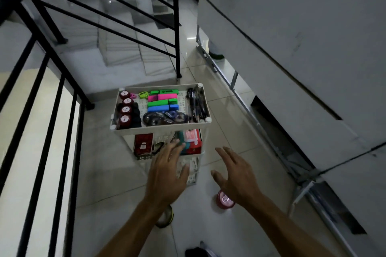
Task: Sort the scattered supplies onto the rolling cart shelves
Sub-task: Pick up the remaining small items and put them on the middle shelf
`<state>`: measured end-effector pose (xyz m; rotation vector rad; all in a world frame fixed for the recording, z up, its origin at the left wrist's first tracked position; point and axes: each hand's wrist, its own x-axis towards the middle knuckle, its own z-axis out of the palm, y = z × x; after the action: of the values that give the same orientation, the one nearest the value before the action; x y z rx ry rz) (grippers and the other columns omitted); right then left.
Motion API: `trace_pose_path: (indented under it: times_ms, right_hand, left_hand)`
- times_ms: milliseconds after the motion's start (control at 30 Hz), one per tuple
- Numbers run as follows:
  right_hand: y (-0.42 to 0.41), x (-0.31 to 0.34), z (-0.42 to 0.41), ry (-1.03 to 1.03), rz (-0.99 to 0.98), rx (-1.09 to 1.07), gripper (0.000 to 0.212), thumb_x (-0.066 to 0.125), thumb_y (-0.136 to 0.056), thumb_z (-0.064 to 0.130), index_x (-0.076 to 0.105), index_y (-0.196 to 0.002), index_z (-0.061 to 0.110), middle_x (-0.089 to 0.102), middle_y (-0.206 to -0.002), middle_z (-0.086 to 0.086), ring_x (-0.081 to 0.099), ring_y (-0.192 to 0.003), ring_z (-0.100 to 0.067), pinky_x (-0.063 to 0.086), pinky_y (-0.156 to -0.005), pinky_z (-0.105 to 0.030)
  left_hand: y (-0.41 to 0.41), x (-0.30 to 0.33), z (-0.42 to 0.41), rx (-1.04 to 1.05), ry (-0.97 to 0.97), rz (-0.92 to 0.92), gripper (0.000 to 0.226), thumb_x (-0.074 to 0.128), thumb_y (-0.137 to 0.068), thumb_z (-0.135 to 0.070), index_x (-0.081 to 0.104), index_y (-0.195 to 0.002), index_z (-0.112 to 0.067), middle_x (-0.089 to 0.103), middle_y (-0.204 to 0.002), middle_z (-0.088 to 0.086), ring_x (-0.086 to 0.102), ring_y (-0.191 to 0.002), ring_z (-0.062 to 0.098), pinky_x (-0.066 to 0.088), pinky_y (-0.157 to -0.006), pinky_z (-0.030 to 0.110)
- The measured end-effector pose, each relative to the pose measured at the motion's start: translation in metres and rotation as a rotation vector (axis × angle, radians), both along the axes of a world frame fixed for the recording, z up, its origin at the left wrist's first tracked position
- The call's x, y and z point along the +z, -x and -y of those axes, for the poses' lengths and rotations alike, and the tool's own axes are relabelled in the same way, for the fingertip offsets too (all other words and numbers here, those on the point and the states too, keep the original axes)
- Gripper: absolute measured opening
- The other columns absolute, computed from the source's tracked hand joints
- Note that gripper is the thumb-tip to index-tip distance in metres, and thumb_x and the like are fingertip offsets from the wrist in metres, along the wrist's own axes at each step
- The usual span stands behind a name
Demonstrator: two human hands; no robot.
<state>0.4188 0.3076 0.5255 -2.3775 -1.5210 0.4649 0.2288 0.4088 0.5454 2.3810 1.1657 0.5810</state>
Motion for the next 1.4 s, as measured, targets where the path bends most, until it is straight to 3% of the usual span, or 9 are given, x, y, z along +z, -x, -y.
trace_pose_path:
  times_ms: [200, 367, 667, 767, 933, 1133, 1267, 1333, 1400]
  right_hand:
    - [0.059, -0.04, 0.057, 0.08, 0.023, 0.028, 0.078, 0.049, -0.088, 0.064, 0.009, -0.151, 0.042, 0.01, -0.162, 0.006, 0.014, -0.147, -0.018, 0.015, -0.117, -0.041]
    - [0.096, -0.098, 0.103, 0.097, -0.004, 0.075, 0.076, 0.054, -0.088, 0.06, 0.017, -0.151, 0.039, 0.019, -0.161, 0.005, 0.023, -0.145, -0.02, 0.025, -0.116, -0.045]
    - [0.138, -0.285, 0.227, 0.287, -0.096, 0.119, 0.08, 0.06, -0.085, 0.056, 0.018, -0.151, 0.04, 0.022, -0.16, 0.003, 0.027, -0.144, -0.02, 0.03, -0.114, -0.045]
    - [0.144, -0.362, 0.263, 0.308, -0.107, 0.124, 0.082, 0.065, -0.084, 0.052, 0.017, -0.15, 0.042, 0.027, -0.158, 0.0, 0.03, -0.142, -0.022, 0.033, -0.112, -0.046]
    - [0.136, -0.49, 0.29, 0.37, -0.083, 0.155, 0.079, 0.065, -0.084, 0.049, 0.026, -0.15, 0.03, 0.03, -0.157, 0.0, 0.034, -0.139, -0.024, 0.037, -0.108, -0.048]
    - [0.11, -0.61, 0.265, 0.351, 0.0, 0.202, 0.077, 0.066, -0.085, 0.045, 0.027, -0.15, 0.03, 0.031, -0.156, -0.003, 0.036, -0.136, -0.026, 0.039, -0.104, -0.045]
    - [0.094, -0.661, 0.243, 0.33, 0.083, 0.206, 0.073, 0.066, -0.086, 0.037, 0.027, -0.148, 0.029, 0.034, -0.153, -0.007, 0.041, -0.13, -0.03, 0.04, -0.098, -0.045]
    - [0.088, -0.677, 0.234, 0.324, 0.129, 0.172, 0.066, 0.062, -0.089, 0.028, 0.03, -0.147, 0.028, 0.042, -0.145, -0.008, 0.048, -0.121, -0.031, 0.043, -0.091, -0.043]
    - [0.089, -0.685, 0.229, 0.298, 0.143, 0.113, 0.053, 0.055, -0.094, 0.019, 0.036, -0.143, 0.024, 0.051, -0.13, -0.01, 0.053, -0.105, -0.031, 0.045, -0.08, -0.039]
  left_hand:
    - [0.09, -0.045, 0.051, -0.029, 0.022, -0.119, 0.064, 0.058, -0.086, -0.044, 0.042, -0.142, -0.018, 0.04, -0.15, 0.002, 0.038, -0.137, 0.02, 0.03, -0.112, 0.037]
    - [0.137, -0.102, 0.1, -0.004, 0.12, -0.133, 0.067, 0.056, -0.085, -0.05, 0.042, -0.143, -0.018, 0.041, -0.15, 0.001, 0.037, -0.137, 0.019, 0.028, -0.111, 0.035]
    - [0.209, -0.302, 0.252, 0.144, 0.495, -0.263, 0.07, 0.063, -0.086, -0.045, 0.035, -0.146, -0.022, 0.04, -0.15, -0.001, 0.038, -0.136, 0.017, 0.028, -0.111, 0.034]
    - [0.212, -0.383, 0.289, 0.172, 0.609, -0.346, 0.073, 0.063, -0.085, -0.049, 0.035, -0.147, -0.022, 0.041, -0.149, 0.001, 0.042, -0.131, 0.02, 0.034, -0.107, 0.036]
    - [0.191, -0.518, 0.319, 0.255, 0.781, -0.461, 0.086, 0.062, -0.081, -0.06, 0.026, -0.149, -0.021, 0.037, -0.148, 0.008, 0.04, -0.131, 0.027, 0.037, -0.105, 0.04]
    - [0.154, -0.644, 0.325, 0.268, 0.702, -0.452, 0.093, 0.064, -0.076, -0.062, 0.026, -0.147, -0.016, 0.044, -0.139, 0.012, 0.044, -0.124, 0.029, 0.038, -0.101, 0.041]
    - [0.14, -0.688, 0.328, 0.283, 0.603, -0.53, 0.094, 0.06, -0.061, -0.08, 0.04, -0.125, -0.014, 0.05, -0.117, 0.01, 0.049, -0.107, 0.027, 0.044, -0.09, 0.039]
    - [0.131, -0.698, 0.336, 0.298, 0.608, -0.545, 0.092, 0.069, -0.06, -0.072, 0.037, -0.124, -0.014, 0.047, -0.116, 0.009, 0.047, -0.105, 0.024, 0.043, -0.091, 0.035]
    - [0.124, -0.704, 0.348, 0.305, 0.675, -0.516, 0.08, 0.076, -0.068, -0.046, 0.034, -0.127, -0.012, 0.046, -0.12, 0.009, 0.047, -0.105, 0.023, 0.045, -0.091, 0.032]
